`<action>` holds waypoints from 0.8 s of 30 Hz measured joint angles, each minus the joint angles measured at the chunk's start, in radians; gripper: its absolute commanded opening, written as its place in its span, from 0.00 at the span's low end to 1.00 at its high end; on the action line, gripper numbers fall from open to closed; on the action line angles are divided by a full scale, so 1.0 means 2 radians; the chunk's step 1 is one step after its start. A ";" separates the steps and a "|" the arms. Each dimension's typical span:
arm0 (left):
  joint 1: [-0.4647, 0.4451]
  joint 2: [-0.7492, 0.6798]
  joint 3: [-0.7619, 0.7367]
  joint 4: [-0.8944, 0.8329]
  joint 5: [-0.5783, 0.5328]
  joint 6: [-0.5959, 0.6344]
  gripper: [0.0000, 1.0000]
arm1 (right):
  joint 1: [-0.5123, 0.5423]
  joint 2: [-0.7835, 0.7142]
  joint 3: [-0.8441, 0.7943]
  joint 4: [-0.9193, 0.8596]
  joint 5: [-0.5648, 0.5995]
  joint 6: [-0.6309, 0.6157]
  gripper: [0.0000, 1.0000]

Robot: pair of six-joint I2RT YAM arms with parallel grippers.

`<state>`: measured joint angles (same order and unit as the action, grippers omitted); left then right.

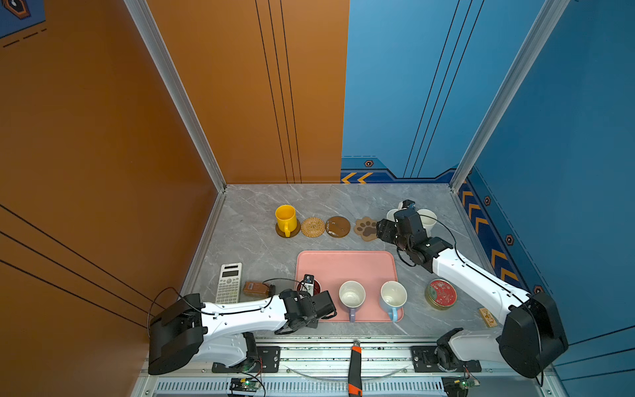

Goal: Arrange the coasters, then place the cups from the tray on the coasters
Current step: 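Close the left gripper inside the red-lined mug and lift it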

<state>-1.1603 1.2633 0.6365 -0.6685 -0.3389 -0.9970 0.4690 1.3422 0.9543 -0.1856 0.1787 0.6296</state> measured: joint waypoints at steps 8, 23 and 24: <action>0.004 -0.025 0.000 -0.002 0.000 0.003 0.00 | -0.002 0.000 0.000 0.000 0.000 0.000 0.71; 0.073 -0.034 0.025 0.014 0.013 0.054 0.00 | -0.005 0.000 0.000 0.000 -0.002 0.000 0.71; 0.080 -0.032 0.026 0.017 0.015 0.060 0.00 | -0.005 0.000 0.000 0.000 -0.002 0.000 0.71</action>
<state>-1.0000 1.1999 0.6891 -0.6346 -0.3080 -0.8776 0.4587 1.3418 0.9543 -0.1856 0.1745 0.6296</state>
